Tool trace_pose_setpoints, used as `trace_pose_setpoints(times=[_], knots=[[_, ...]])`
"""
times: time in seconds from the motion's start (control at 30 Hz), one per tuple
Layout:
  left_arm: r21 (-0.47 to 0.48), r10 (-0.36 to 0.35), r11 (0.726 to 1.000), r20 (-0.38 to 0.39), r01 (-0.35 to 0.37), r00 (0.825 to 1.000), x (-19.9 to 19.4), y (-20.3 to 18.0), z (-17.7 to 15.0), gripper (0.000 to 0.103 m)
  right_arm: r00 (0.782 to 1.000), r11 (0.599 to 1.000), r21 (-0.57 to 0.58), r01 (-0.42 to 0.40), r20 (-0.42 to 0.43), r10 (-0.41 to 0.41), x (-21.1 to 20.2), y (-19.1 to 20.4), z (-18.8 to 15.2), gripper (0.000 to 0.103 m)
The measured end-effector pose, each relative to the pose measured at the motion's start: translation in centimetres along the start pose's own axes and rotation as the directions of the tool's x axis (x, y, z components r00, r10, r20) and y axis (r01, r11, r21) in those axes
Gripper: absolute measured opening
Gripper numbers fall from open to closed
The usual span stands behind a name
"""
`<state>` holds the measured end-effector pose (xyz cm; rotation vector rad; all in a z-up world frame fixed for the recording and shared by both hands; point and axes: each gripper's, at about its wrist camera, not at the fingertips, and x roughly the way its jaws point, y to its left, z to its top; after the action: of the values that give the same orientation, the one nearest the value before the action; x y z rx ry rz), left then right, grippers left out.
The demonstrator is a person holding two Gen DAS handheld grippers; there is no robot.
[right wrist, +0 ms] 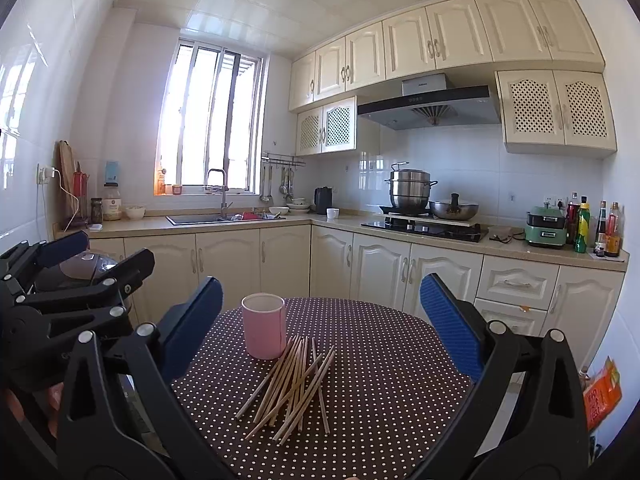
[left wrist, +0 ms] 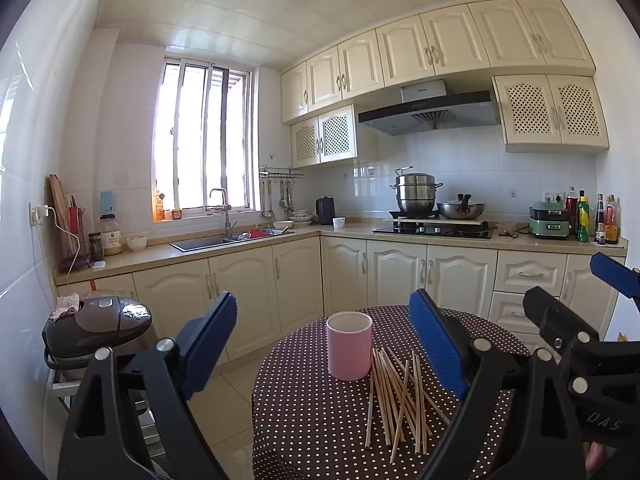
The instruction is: Organize utensils
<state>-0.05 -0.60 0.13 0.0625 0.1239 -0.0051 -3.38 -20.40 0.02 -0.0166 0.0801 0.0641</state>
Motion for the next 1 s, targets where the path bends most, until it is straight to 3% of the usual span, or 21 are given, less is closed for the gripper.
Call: trace_pose_setpoints(times=[1.0], knots=[[0.003,0.001,1.0,-0.004,-0.001,1.0,0.28,0.03,-0.33,0.086,1.0,1.0,0.012,-0.003,-0.017,0.003,0.38,0.07,-0.57,0.097]])
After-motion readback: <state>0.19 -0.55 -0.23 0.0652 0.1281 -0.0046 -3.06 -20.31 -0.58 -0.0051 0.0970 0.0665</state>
